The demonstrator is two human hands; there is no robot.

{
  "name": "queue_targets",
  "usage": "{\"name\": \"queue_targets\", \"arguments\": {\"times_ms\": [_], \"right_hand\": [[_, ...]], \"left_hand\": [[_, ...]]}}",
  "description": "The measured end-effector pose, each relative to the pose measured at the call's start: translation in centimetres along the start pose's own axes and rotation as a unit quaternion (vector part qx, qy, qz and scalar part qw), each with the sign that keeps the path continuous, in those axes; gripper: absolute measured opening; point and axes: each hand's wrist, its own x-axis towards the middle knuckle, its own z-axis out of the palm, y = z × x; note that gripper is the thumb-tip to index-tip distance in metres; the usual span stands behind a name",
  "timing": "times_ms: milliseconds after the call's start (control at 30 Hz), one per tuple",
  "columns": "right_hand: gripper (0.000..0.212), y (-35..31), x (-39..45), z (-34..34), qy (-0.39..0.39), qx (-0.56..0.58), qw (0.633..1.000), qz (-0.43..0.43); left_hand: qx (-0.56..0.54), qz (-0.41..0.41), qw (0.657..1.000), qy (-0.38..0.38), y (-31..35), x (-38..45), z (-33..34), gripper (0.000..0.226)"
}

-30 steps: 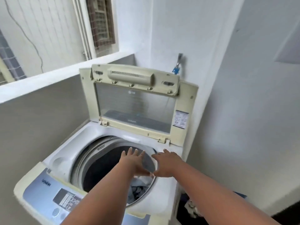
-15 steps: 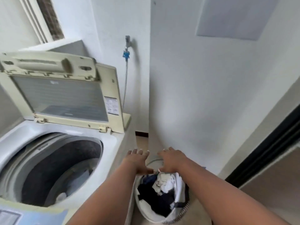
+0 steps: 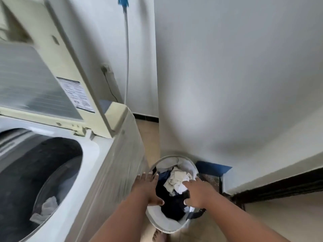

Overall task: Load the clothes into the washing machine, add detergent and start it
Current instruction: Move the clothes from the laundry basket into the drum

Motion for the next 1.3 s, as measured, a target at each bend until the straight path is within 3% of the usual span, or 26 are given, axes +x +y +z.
{"name": "queue_targets", "arguments": {"times_ms": [200,500,600,733,800,900,1033,1167,1300], "right_hand": [[0.065,2.0,8.6,6.1,-0.040,0.053,0.998,0.009],[0.069,1.3,24.1,21.8,-0.109,0.138,0.983,0.043],[0.081,1.2,27.2,26.0,-0.135,0.117,0.983,0.046],[0.067,1.2,29.3,29.4,-0.109,-0.002,0.994,0.000],[0.067,1.1,30.0,30.6,-0.098,-0.058,0.993,-0.024],[0.070,1.3,31.1,32.2,-0.147,-0.100,0.984,-0.012],[0.034,2.7,31.3,31.5,-0.185,-0.146,0.972,-0.013],[0.029,3.5,31.0,29.7,-0.161,-0.122,0.979,-0.015],[0.037,4.4,29.0,27.2,-0.136,0.023,0.990,-0.006]], "left_hand": [[0.004,0.034,0.998,-0.062,-0.5,9.8,4.9,0.108],[-0.014,0.020,0.992,-0.121,0.2,24.6,17.8,0.114],[-0.018,0.027,0.989,-0.142,0.8,27.7,21.6,0.119],[0.027,0.040,0.991,-0.128,0.1,30.4,24.3,0.119],[0.051,0.044,0.990,-0.127,-0.3,31.3,25.2,0.122],[0.058,0.039,0.990,-0.124,-0.7,32.3,26.0,0.129],[0.082,0.042,0.991,-0.100,-0.7,32.2,26.3,0.130],[0.082,0.024,0.992,-0.090,-0.5,31.5,26.0,0.129],[0.078,0.030,0.992,-0.090,0.3,30.1,25.0,0.132]]}}
